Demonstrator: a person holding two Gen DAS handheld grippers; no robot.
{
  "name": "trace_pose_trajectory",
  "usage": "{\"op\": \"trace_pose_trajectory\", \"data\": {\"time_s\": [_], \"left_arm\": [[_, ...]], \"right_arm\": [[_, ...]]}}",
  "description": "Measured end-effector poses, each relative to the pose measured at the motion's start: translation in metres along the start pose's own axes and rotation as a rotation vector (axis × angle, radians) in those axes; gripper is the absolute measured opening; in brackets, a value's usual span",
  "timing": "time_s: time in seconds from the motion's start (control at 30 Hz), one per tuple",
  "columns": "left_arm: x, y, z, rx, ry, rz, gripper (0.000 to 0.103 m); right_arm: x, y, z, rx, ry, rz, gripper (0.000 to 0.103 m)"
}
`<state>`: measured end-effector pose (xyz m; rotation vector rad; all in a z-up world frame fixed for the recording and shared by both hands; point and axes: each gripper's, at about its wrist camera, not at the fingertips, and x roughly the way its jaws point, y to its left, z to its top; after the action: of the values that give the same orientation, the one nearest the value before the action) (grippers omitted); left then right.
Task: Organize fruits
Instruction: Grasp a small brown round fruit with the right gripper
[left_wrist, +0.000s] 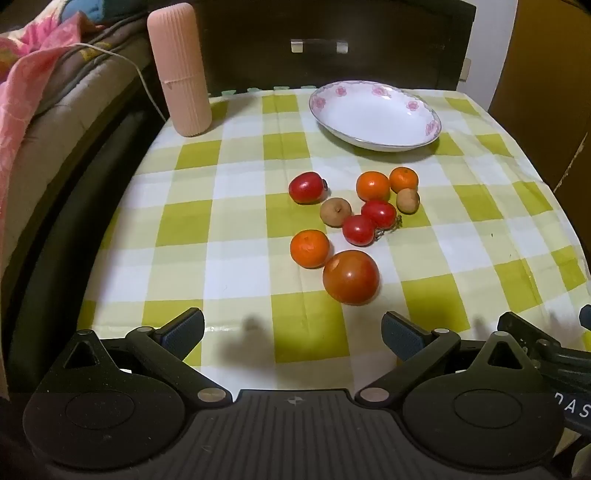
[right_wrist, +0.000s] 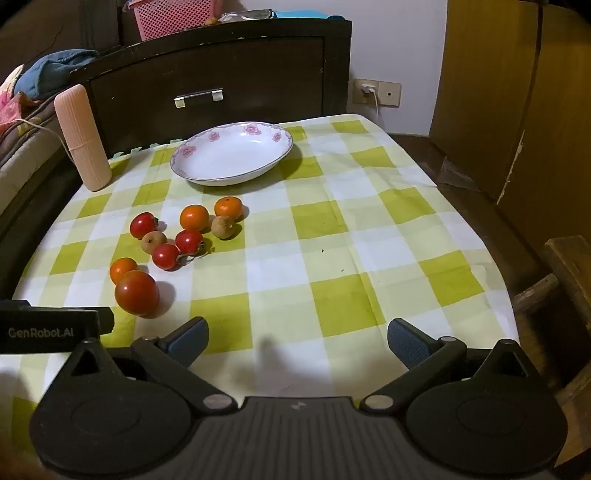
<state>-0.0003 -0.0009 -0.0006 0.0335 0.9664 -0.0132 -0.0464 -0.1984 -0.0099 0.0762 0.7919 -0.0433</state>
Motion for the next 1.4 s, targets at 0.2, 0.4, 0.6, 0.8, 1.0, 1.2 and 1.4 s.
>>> {"op": "trace_pose_trajectory", "data": {"time_s": [0.2, 0.4, 0.6, 0.8, 1.0, 1.2, 1.4], "left_arm": [[0.003, 0.004, -0.001, 0.005, 0.008, 0.000, 0.103], [0.007, 0.000, -0.005, -0.007, 0.024, 0.015, 0.103], [0.008, -0.001, -0.005, 0.001, 0.034, 0.016, 0.103], [0.009, -0.001, -0.006, 0.004, 0.043, 0.017, 0.103], [0.010, 0.000, -0.006, 0.004, 0.053, 0.014, 0.103], [0.010, -0.001, -0.006, 0.001, 0.061, 0.013, 0.103], [0.012, 0.001, -0.007, 0.000, 0.075, 0.013, 0.103]], "right_arm": [[0.000, 0.004, 0.001, -0.004, 0.005, 0.001, 0.102], [0.002, 0.004, -0.001, -0.004, 0.006, -0.002, 0.102], [0.003, 0.004, 0.000, -0.008, 0.009, -0.002, 0.102], [0.005, 0.002, -0.003, -0.012, 0.015, 0.006, 0.102], [0.005, 0.003, -0.002, -0.013, 0.017, 0.007, 0.102], [0.006, 0.004, -0.002, -0.018, 0.021, 0.012, 0.102], [0.007, 0.004, -0.003, -0.022, 0.026, 0.021, 0.102]]}}
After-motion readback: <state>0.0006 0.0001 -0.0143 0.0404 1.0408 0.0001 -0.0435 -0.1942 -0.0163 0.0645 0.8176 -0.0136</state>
